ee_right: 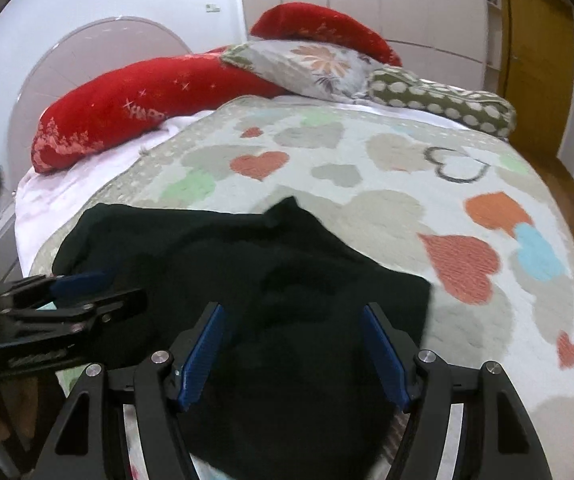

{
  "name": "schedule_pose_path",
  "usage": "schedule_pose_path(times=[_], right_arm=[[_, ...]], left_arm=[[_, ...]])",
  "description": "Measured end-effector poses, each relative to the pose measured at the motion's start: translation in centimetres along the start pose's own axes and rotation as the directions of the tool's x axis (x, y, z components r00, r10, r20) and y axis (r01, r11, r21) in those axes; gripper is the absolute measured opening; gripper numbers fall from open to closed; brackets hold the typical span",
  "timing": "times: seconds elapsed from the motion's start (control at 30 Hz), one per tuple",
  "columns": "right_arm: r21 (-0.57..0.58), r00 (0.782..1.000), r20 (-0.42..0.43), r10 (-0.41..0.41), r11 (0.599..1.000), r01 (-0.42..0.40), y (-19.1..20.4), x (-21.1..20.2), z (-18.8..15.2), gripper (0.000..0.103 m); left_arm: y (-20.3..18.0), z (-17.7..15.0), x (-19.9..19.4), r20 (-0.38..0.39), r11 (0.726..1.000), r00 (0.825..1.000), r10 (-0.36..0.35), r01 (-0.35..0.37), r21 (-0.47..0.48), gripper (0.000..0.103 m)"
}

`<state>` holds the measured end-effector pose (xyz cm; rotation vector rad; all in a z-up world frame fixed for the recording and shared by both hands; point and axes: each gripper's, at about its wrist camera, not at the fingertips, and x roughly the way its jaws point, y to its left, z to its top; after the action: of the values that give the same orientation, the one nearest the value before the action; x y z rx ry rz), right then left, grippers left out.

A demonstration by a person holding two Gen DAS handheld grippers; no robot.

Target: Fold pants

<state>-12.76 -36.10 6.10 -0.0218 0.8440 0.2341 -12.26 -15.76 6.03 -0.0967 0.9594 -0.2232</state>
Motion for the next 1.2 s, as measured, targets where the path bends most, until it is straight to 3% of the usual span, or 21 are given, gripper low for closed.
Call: schedule_pose_path(times=[0.17,0.4,0.57,0.7,0.8,0.97,1.1,1.2], right_arm=[[-0.005,0.991,-0.123,0.045,0.999,-0.047,1.3,5.6,0.0,0.069],[-0.037,0.995,-0.081,0.052,0.998,-0.055,2.3,3.3,1.3,0.070],[-0.058,0.990,-0.029,0.137,0.989,-0.139,4.2,2.3,2.9,0.075],[-0.073,0.977,-0.060,0.206,0.975,-0.211,6.6,4.0,4.0,0.076],[-0.083,0.968,-0.077,0.238,0.966,-0.244,8.3,5.5,5.1,0.076],[-0.141,0.957,-0.095,0.273,0.948,-0.285,11.2,7.9,7.0,0.076],[-0.151,0.941,-0.133,0.310,0.932,-0.328,13.3,10.2,8.5,0.076],[-0.199,0.934,-0.168,0.316,0.917,-0.346,15.6,12.2,9.8,0.080]], left_arm=[[1.6,0.0,-1.1,0.019,0.999,0.999,0.030,-0.030,-0.027,0.067],[3.8,-0.2,-2.1,0.041,0.995,0.998,0.053,-0.049,-0.092,0.067],[5.7,-0.8,-3.0,0.037,0.988,0.998,0.059,-0.053,-0.148,0.067],[8.6,-2.4,-4.2,0.068,0.962,0.997,0.032,-0.012,-0.271,0.067],[10.9,-3.9,-4.1,0.061,0.924,0.998,0.013,0.011,-0.383,0.067],[13.5,-5.6,-3.8,0.074,0.865,0.995,0.065,-0.019,-0.501,0.067],[13.8,-5.6,-2.9,0.078,0.858,0.996,0.047,0.000,-0.514,0.067],[13.6,-5.1,-2.4,0.117,0.863,0.993,0.011,0.050,-0.503,0.085]])
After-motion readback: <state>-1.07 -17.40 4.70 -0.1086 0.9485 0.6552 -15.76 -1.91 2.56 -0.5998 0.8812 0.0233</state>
